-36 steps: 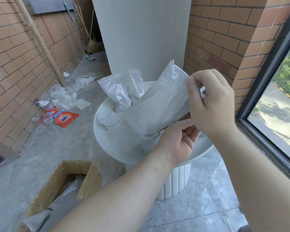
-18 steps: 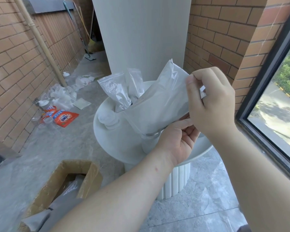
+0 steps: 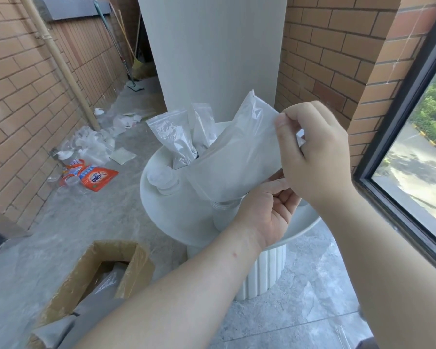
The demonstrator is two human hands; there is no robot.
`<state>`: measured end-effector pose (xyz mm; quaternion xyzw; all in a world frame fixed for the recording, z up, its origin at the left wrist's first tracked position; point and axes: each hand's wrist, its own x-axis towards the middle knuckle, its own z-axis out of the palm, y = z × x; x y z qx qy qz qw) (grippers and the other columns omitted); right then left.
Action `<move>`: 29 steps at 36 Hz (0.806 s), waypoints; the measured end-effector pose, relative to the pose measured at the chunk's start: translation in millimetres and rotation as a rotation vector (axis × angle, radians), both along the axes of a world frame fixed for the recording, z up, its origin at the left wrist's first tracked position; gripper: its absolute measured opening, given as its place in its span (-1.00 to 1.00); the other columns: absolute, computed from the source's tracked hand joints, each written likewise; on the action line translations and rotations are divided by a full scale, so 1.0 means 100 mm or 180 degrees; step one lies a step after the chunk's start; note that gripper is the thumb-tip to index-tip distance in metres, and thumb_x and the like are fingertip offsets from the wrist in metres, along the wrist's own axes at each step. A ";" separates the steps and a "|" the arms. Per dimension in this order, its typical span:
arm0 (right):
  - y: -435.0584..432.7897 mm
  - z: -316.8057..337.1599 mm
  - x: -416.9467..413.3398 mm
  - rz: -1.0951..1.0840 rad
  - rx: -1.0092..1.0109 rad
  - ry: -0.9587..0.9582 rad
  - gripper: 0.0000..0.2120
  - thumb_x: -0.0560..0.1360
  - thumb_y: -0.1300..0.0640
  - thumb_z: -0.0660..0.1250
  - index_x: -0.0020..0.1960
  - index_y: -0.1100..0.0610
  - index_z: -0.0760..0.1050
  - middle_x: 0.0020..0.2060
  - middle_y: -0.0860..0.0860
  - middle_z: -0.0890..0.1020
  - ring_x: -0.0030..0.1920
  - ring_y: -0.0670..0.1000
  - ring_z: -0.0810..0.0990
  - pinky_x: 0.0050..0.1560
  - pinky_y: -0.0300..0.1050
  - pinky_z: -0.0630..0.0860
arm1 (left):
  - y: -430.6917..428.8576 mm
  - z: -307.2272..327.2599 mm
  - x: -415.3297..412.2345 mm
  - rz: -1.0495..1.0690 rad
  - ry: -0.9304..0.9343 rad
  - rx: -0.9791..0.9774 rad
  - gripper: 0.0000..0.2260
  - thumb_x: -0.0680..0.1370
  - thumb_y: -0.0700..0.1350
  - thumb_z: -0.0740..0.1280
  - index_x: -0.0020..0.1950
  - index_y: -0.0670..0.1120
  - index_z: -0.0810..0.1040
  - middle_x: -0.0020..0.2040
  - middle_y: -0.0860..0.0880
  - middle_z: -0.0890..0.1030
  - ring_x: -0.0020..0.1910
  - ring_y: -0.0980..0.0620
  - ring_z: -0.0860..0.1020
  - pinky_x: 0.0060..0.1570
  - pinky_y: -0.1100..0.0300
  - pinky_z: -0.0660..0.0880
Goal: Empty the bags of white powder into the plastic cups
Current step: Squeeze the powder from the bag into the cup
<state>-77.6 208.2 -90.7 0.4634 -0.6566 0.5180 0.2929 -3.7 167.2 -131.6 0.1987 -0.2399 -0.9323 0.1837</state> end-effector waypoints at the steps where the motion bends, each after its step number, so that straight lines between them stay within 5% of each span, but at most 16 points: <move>1: 0.00 0.00 0.00 0.0014 0.0014 0.0000 -0.78 0.65 0.15 0.22 -0.08 0.24 0.54 -0.18 0.05 0.57 -0.15 0.05 0.48 -0.17 0.02 0.44 | 0.00 0.01 0.00 0.0014 -0.0028 -0.0029 -0.55 0.55 -0.46 0.21 -0.41 -0.12 0.68 -0.32 -0.02 0.68 -0.34 0.11 0.67 -0.24 0.28 0.62; 12: 0.01 0.01 -0.01 0.0016 -0.0006 -0.0067 -0.78 0.65 0.16 0.23 -0.08 0.25 0.55 -0.18 0.06 0.58 -0.14 0.05 0.49 -0.14 -0.10 0.42 | -0.01 -0.01 0.00 -0.0004 0.0026 0.0077 -0.65 0.55 -0.44 0.25 -0.26 -0.15 0.72 -0.18 -0.05 0.72 -0.22 0.08 0.69 -0.15 0.25 0.63; 29: -0.01 -0.01 -0.02 -0.0036 0.0166 -0.0031 -0.78 0.66 0.11 0.20 -0.05 0.21 0.52 -0.15 0.02 0.55 -0.15 0.06 0.48 -0.18 0.09 0.47 | -0.01 -0.01 0.00 -0.0006 0.0058 0.0123 -0.61 0.54 -0.47 0.23 -0.29 -0.13 0.72 -0.23 -0.03 0.71 -0.27 0.10 0.69 -0.21 0.26 0.63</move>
